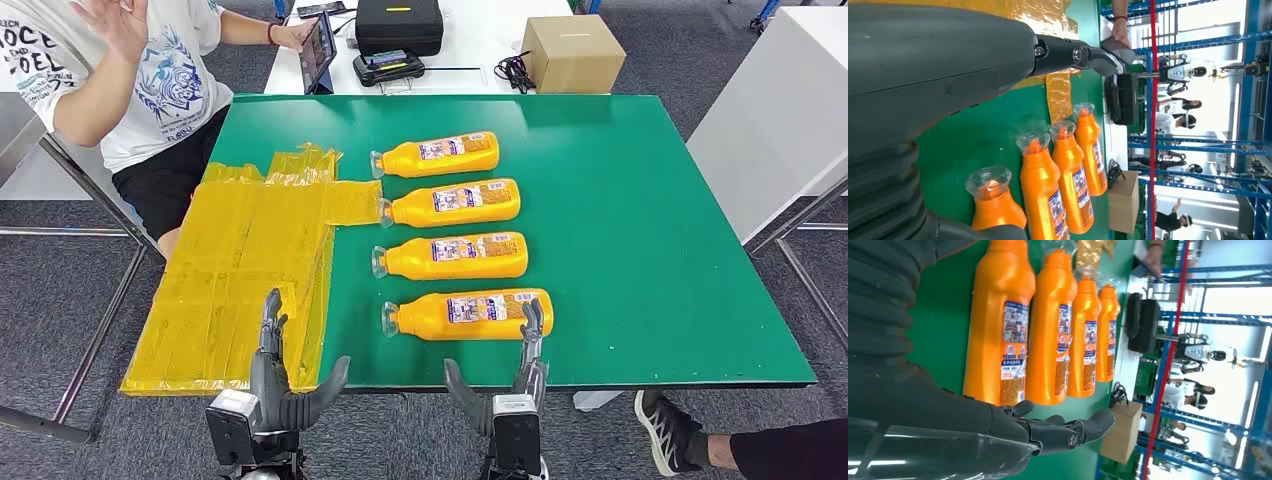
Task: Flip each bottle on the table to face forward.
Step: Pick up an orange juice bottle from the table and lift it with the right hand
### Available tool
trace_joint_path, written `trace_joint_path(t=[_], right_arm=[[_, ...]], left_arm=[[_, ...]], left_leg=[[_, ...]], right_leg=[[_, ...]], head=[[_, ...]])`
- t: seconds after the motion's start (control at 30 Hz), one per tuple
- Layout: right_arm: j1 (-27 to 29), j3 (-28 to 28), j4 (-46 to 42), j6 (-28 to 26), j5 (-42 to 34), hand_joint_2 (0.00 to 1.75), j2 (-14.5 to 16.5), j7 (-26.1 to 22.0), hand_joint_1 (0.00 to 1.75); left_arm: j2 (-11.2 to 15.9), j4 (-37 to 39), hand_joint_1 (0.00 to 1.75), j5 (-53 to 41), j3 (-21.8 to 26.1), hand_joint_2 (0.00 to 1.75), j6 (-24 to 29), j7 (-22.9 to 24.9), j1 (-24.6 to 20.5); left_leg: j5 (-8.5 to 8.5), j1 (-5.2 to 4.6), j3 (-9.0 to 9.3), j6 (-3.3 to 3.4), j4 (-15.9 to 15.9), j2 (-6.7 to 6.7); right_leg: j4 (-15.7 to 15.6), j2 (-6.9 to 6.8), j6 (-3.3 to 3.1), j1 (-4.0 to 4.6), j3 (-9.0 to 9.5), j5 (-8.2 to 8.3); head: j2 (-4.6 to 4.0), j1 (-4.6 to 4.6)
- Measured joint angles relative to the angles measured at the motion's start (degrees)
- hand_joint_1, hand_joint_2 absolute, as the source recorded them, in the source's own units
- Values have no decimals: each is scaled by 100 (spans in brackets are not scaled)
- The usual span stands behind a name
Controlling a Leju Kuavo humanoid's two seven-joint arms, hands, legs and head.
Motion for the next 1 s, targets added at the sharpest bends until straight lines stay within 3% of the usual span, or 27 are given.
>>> trace_joint_path(t=[0.07,0.2,0.3,0.43,0.7,1.0], right_arm=[[-1,1,-23,-7,359,175,-26,210,0],[-33,-10,-225,134,1870,175,-170,1166,0],[-131,-66,-433,460,2739,175,-353,1831,0],[-333,-180,-542,1051,3357,175,-613,2453,0],[-744,-296,-465,1951,3800,175,-1016,3167,0],[-1051,-295,-200,2593,3793,175,-1335,3599,0]], left_arm=[[2,2,0,0,0,175,-29,3,-5],[17,43,0,1,0,175,-153,-3,-38],[26,104,0,3,1,175,-228,-31,-68],[28,171,0,-13,4,175,-319,-33,-92],[47,242,0,-171,27,175,-428,87,-156],[59,266,0,-291,60,175,-519,156,-165]], left_leg=[[0,0,0,0,0,0],[0,0,0,0,0,0],[0,-1,0,0,0,0],[0,-2,0,1,1,0],[0,-1,-1,1,1,-1],[0,-2,-3,1,1,-1]], right_leg=[[0,0,0,0,0,0],[0,0,0,0,0,0],[0,0,0,-1,1,0],[-1,0,1,-1,2,1],[0,0,2,0,2,1],[0,-1,2,-1,2,1]], head=[[0,0],[0,0],[0,1],[0,1],[0,0],[0,1]])
